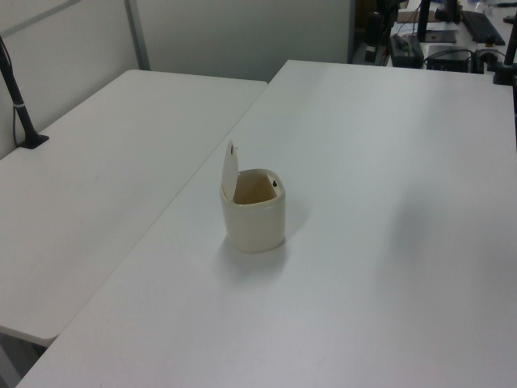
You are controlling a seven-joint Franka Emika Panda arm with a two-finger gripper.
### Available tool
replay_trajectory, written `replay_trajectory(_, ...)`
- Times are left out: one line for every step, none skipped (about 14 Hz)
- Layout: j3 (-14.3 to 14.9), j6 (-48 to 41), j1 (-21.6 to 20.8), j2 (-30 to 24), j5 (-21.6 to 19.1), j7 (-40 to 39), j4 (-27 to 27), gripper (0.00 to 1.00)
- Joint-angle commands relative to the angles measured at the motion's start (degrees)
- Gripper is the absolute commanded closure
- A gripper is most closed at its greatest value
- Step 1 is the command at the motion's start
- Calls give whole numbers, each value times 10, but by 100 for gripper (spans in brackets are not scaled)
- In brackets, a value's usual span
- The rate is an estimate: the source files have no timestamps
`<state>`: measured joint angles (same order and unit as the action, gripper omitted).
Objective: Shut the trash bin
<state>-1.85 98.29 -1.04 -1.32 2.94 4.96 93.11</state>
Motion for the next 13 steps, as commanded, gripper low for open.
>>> replay_trajectory(-3,-17,-4,-11,5,8,8,0)
replay_trajectory(-3,-17,-4,-11,5,8,8,0)
replay_trajectory(-3,-17,-5,-11,5,8,8,0)
replay_trajectory(-3,-17,-4,-11,5,8,8,0)
replay_trajectory(-3,-17,-4,-11,4,8,8,0)
replay_trajectory(-3,-17,-4,-11,4,8,8,0)
replay_trajectory(-3,-17,-4,-11,4,8,8,0)
replay_trajectory(-3,-17,-4,-11,4,8,8,0)
replay_trajectory(-3,-17,-4,-11,4,8,8,0)
replay_trajectory(-3,-17,-4,-11,4,8,8,0)
replay_trajectory(-3,-17,-4,-11,4,8,8,0)
replay_trajectory(-3,-22,-4,-11,4,8,8,0)
replay_trajectory(-3,-23,-4,-11,4,8,8,0)
